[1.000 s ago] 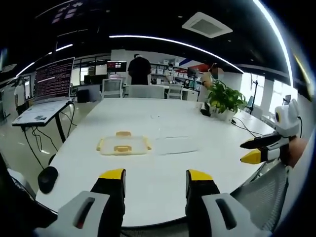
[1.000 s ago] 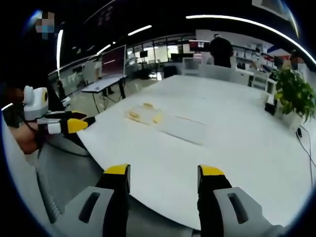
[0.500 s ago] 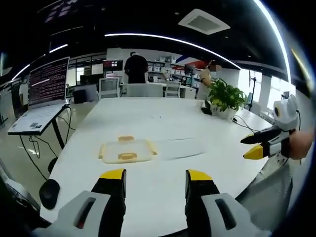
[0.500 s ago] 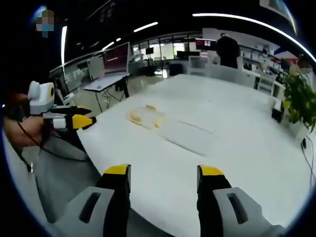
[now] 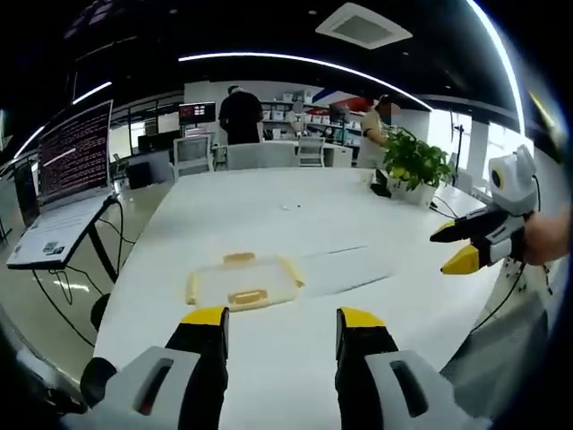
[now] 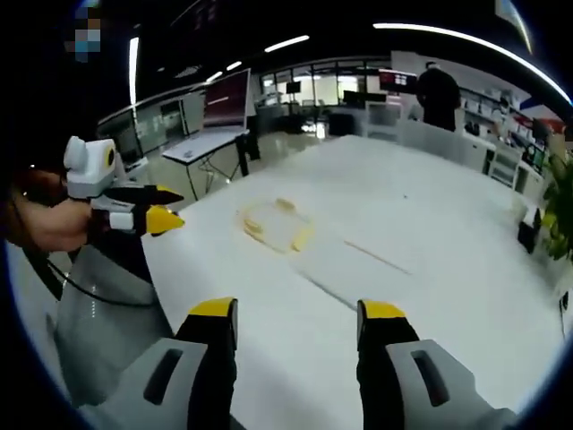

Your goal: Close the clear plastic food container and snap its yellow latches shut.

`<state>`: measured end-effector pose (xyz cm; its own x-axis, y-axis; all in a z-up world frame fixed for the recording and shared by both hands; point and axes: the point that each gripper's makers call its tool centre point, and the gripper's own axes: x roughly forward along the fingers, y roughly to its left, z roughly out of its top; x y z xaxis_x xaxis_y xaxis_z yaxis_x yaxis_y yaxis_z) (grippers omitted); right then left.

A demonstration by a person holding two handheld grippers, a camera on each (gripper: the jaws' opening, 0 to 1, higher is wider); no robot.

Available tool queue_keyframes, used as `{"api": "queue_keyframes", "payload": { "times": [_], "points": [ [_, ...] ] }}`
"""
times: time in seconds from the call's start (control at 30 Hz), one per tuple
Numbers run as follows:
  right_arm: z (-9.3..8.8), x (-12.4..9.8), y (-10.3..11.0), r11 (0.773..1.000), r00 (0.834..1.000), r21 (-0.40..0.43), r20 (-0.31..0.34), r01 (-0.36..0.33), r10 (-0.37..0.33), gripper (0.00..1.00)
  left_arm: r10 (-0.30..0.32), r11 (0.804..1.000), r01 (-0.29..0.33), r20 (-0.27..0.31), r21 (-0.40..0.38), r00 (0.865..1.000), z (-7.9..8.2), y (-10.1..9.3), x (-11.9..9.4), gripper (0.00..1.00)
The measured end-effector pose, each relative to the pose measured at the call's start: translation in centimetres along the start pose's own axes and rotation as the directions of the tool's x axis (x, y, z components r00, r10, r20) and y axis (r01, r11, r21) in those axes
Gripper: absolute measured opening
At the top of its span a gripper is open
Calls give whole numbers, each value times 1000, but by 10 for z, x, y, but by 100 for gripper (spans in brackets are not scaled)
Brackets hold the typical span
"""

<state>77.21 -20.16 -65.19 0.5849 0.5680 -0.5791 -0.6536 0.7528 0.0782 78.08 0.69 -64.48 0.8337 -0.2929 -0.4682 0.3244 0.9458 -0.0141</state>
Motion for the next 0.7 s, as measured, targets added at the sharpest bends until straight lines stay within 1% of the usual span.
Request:
{"api": "queue_keyframes", "payload": {
  "times": [0.1, 0.2, 0.33, 0.4, 0.43, 0.57, 0.63, 0.7],
  "points": [
    [8, 12, 2, 998, 999, -53, -9, -31, 31, 50, -13, 1000, 13, -19, -3, 1000, 1, 6, 12, 42],
    [15, 25, 1, 996, 998, -72, -18, -59, 58, 50, -22, 1000, 22, -36, 21, 999, 3, 12, 24, 42],
    [25, 43, -1, 990, 995, -108, -33, -95, 92, 50, -36, 998, 39, -43, 55, 998, 9, 21, 37, 42],
    [32, 51, -2, 987, 994, -121, -31, -108, 105, 50, -58, 996, 61, -55, 60, 997, 12, 26, 46, 41],
    [35, 54, -3, 986, 994, -124, -29, -112, 109, 50, -58, 996, 62, -58, 65, 997, 13, 28, 49, 40],
    [51, 70, -4, 980, 991, -152, -21, -131, 129, 50, -74, 990, 83, -77, 116, 994, 18, 40, 62, 41],
    [58, 78, -5, 975, 990, -169, -24, -144, 142, 50, -89, 982, 102, -88, 160, 992, 21, 46, 68, 41],
    [65, 85, -6, 969, 988, -195, -24, -151, 149, 49, -86, 975, 104, -101, 197, 991, 22, 52, 72, 41]
  ]
}}
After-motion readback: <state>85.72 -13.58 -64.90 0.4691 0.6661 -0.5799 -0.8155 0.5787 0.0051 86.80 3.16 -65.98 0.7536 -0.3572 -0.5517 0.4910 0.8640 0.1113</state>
